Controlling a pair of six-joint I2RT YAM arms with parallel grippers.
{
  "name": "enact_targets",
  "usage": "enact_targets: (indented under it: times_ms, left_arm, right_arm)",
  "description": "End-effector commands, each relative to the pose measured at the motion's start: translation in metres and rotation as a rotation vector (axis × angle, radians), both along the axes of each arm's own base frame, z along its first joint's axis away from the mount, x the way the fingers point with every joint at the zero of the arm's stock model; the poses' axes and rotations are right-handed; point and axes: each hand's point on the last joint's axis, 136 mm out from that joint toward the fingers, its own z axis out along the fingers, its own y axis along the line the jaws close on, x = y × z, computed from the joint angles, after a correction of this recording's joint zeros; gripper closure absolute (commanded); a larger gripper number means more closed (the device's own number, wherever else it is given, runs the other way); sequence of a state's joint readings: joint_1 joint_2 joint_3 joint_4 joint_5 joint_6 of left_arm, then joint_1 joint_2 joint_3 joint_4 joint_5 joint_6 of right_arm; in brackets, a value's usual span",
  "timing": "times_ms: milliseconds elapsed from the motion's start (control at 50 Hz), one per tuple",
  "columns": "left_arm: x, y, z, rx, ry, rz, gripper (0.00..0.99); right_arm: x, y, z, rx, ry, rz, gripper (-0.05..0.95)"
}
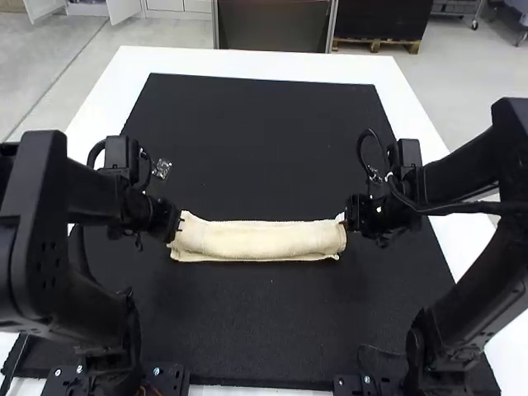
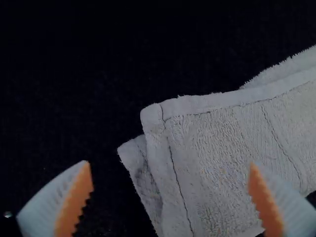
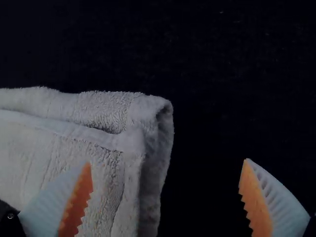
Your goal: Fold the towel.
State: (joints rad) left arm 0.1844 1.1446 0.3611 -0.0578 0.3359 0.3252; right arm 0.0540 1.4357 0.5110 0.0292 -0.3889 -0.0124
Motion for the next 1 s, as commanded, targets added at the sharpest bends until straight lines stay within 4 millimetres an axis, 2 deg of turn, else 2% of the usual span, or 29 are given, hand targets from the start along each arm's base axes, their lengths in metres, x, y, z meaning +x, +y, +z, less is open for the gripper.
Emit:
enact_targets:
  times_ms: [0, 300, 600, 980]
  left_arm:
    - [0.003, 0.007, 0.011, 0.013, -0.05, 0.019, 0.051]
    - [0.011, 0.023, 0.026, 0.014, -0.114, 0.074, 0.033]
    - [0.014, 0.03, 0.031, -0.018, -0.125, 0.122, 0.033]
    - [0.018, 0.031, 0.036, -0.037, -0.136, 0.141, 0.033]
  right_arm:
    - [0.009, 0.0, 0.011, 0.012, -0.029, 0.007, 0.09]
    - [0.001, 0.014, 0.011, 0.05, 0.004, 0.055, 0.05]
    - [-0.011, 0.041, 0.001, 0.047, 0.039, 0.145, 0.0]
    - [-0.005, 0.042, -0.012, 0.029, 0.043, 0.136, 0.0]
